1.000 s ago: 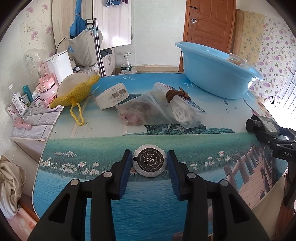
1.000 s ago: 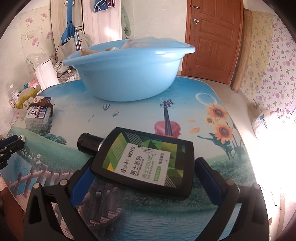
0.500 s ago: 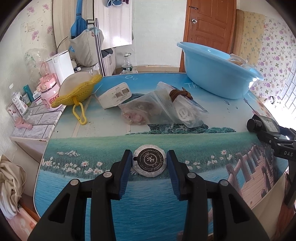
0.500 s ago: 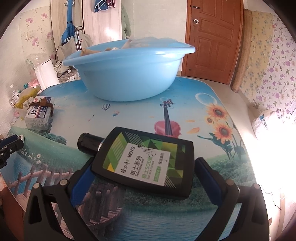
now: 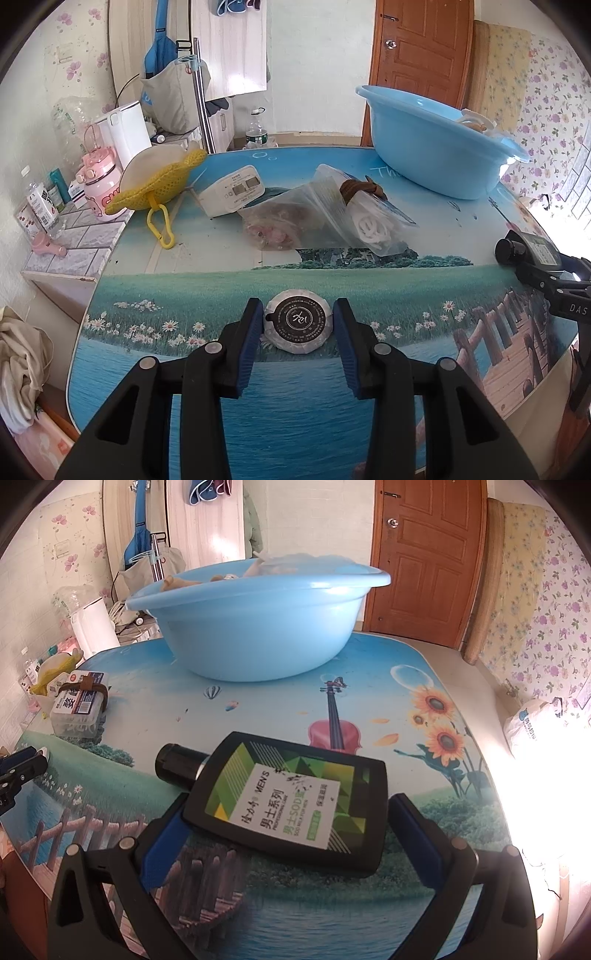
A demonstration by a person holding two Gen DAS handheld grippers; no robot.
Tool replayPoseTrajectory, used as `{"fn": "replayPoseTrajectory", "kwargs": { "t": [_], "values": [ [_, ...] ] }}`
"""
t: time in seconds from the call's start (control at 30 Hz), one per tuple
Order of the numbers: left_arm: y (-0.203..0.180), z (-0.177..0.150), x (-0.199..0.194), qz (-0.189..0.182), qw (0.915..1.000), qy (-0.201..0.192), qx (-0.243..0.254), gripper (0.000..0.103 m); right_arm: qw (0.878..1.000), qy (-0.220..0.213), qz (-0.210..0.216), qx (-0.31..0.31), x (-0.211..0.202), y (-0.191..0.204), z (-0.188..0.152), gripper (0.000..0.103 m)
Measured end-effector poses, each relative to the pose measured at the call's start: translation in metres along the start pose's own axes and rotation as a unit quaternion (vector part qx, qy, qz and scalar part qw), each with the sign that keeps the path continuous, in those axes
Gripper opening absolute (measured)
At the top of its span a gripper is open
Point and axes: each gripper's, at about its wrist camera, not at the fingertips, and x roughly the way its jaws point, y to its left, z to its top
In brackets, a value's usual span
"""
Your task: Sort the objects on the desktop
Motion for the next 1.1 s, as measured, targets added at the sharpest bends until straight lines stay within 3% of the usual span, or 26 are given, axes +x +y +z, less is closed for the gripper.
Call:
{"fn": "replayPoseTrajectory", "kwargs": {
  "t": [0.63, 1.1],
  "values": [
    [-0.004, -0.005, -0.003, 0.004, 0.9999, -0.016, 0.000, 0.038, 1.000, 0.001, -0.005, 0.004, 0.001, 0.001, 0.002, 0.103],
    [-0.017, 0.000, -0.008, -0.014, 0.9998, -0.002, -0.016, 0.038, 1.000, 0.001, -0.006, 0.005, 0.002, 0.002, 0.003, 0.103]
  ]
}}
